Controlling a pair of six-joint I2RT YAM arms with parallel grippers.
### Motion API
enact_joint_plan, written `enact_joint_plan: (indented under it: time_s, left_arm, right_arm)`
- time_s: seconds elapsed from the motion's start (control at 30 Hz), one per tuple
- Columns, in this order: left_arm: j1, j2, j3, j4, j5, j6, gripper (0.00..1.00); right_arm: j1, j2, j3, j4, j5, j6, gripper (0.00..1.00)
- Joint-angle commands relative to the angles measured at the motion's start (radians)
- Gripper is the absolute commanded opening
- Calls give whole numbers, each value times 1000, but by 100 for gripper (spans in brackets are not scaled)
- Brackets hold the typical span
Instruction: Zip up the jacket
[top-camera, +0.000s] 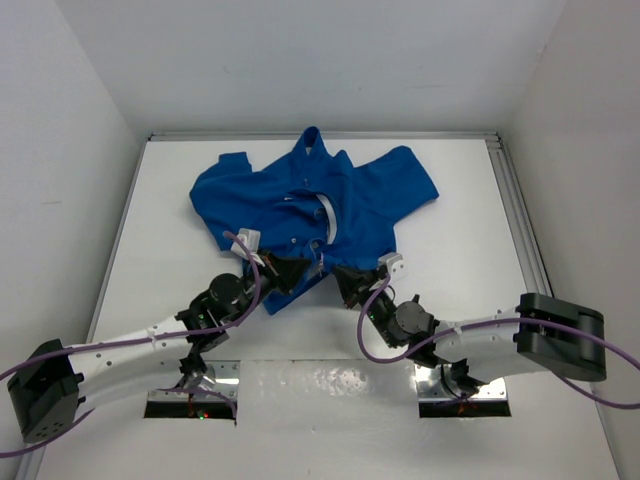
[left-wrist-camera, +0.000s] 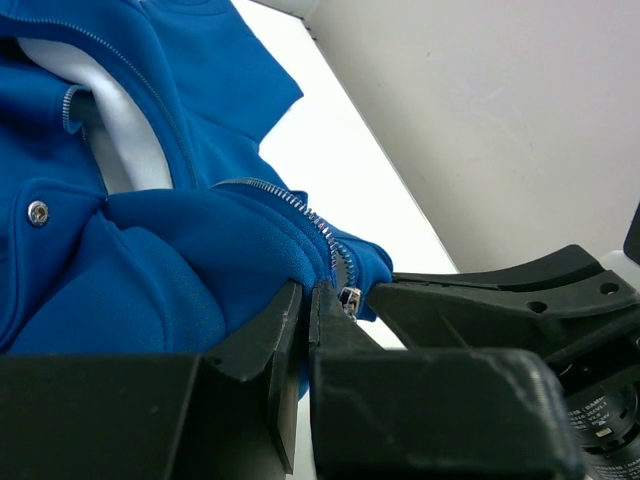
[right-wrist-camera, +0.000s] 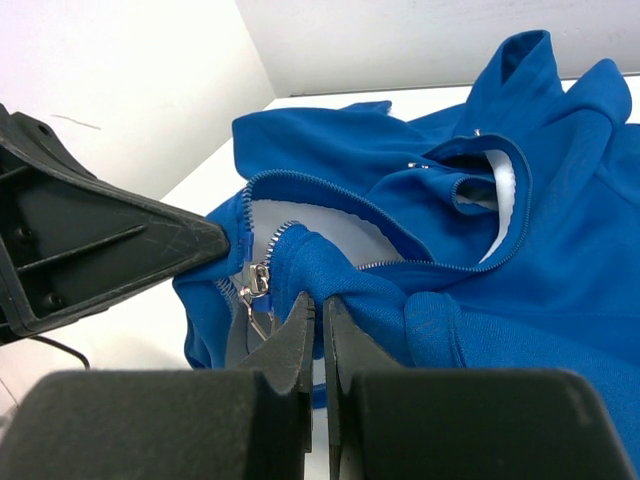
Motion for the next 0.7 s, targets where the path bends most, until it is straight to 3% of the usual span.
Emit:
enact_joint_plan:
  time_s: [0.0,0.67]
  left_arm:
    - [-17,-7,15,90,23,6,0]
    - [-25,1,12,102,24,3,0]
  right_arm:
    - [7,3,42,64,5,-9,0]
    - [9,11,62,36,21,-15,0]
